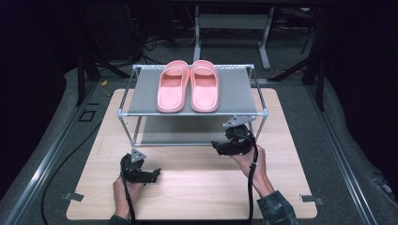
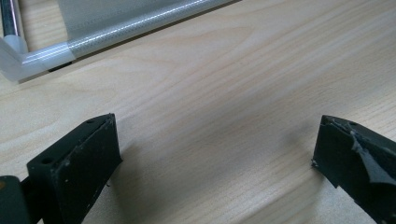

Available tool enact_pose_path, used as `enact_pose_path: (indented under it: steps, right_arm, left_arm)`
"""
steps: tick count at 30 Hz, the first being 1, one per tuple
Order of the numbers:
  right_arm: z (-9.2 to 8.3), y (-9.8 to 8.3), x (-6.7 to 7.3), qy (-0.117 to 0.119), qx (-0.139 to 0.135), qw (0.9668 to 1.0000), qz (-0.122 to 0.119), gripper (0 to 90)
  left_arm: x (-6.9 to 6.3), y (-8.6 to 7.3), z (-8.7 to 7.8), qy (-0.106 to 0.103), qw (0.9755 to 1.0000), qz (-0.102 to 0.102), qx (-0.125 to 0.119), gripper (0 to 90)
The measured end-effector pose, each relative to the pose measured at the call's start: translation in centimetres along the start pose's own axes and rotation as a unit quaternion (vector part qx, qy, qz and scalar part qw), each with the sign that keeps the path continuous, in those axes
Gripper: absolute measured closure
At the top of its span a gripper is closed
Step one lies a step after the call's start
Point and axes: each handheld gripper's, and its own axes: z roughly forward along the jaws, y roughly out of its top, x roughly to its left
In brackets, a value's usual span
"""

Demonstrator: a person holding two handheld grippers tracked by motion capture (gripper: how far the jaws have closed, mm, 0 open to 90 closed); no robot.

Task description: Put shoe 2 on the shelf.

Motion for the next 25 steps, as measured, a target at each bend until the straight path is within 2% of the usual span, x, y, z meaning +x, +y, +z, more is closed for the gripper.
enact_pose_path:
  steps: [1,4,5,6,7,8,9,10,11,12,13,14,15,16,17,18,20,21,25]
  right_arm:
    - [0.2,-0.6,-0.1,0.001,-0.001,1.0000,0.003,27.1]
    - [0.9,-2.7,-0.6,-0.005,0.027,0.9995,0.014,24.7]
    - [1.4,-3.8,-0.9,0.008,0.015,0.9996,0.023,24.5]
    - [1.4,-4.4,-1.0,-0.025,0.034,0.9988,0.022,24.0]
    - [1.9,-5.1,-1.5,0.027,0.011,0.9990,0.033,23.3]
    - [1.9,-5.8,-1.4,-0.030,0.048,0.9979,0.029,22.6]
    - [1.9,-5.8,-1.4,-0.030,0.048,0.9979,0.029,22.6]
    - [2.6,-6.8,-1.9,0.030,0.011,0.9986,0.043,22.0]
    - [2.7,-7.9,-1.9,-0.017,0.038,0.9983,0.042,20.6]
    - [2.7,-7.9,-1.9,-0.017,0.038,0.9983,0.042,20.6]
    - [3.2,-9.3,-2.4,0.031,0.021,0.9981,0.049,19.9]
    - [3.0,-9.7,-2.2,-0.032,0.050,0.9972,0.045,19.4]
    - [2.9,-10.3,-2.4,-0.029,0.043,0.9975,0.048,18.0]
    - [2.8,-10.6,-2.5,-0.040,0.047,0.9968,0.051,16.3]
    - [2.8,-10.6,-2.5,-0.040,0.047,0.9968,0.051,16.3]
    - [2.5,-11.6,-2.9,-0.036,0.039,0.9964,0.067,14.8]
    - [2.3,-12.3,-3.2,-0.030,0.035,0.9962,0.075,13.6]
    - [2.1,-12.6,-3.2,-0.040,0.038,0.9954,0.079,13.4]
    - [1.7,-13.4,-3.6,-0.038,0.029,0.9946,0.092,11.4]
  left_arm:
    - [0.0,0.0,0.0,0.001,1.0000,0.003,0.001,0.4]
    - [0.0,0.0,0.0,0.000,1.0000,0.003,0.001,0.4]
    - [0.0,0.0,0.0,0.000,1.0000,0.002,0.000,0.5]
    - [0.0,0.0,0.0,0.000,1.0000,0.002,0.002,0.4]
    - [0.0,0.0,0.0,0.000,1.0000,0.000,0.001,0.4]
    - [0.0,0.0,0.0,0.000,1.0000,0.003,0.002,0.4]
    - [0.0,0.0,0.0,0.000,1.0000,0.003,0.002,0.5]
    - [0.0,0.0,0.0,0.000,1.0000,0.002,0.001,0.5]
    - [0.0,0.0,0.0,0.000,1.0000,0.003,0.001,0.5]
    - [0.0,0.0,0.0,0.000,1.0000,0.003,0.001,0.5]
    - [0.0,0.0,0.0,0.000,1.0000,0.000,0.000,0.5]
    - [0.0,0.0,0.0,0.000,1.0000,0.000,0.000,0.5]
    - [0.0,0.0,0.0,0.000,1.0000,0.003,0.001,0.5]
    - [0.0,0.0,0.0,0.000,1.0000,0.000,0.001,0.4]
    - [0.0,0.0,0.0,0.000,1.0000,0.000,0.001,0.5]
    - [0.0,0.0,0.0,0.000,1.0000,0.000,0.001,0.5]
    - [0.0,0.0,0.0,0.000,1.0000,0.003,0.001,0.5]
    - [0.0,0.0,0.0,0.000,1.0000,0.003,0.001,0.5]
    - [0.0,0.0,0.0,0.000,1.0000,0.002,0.001,0.5]
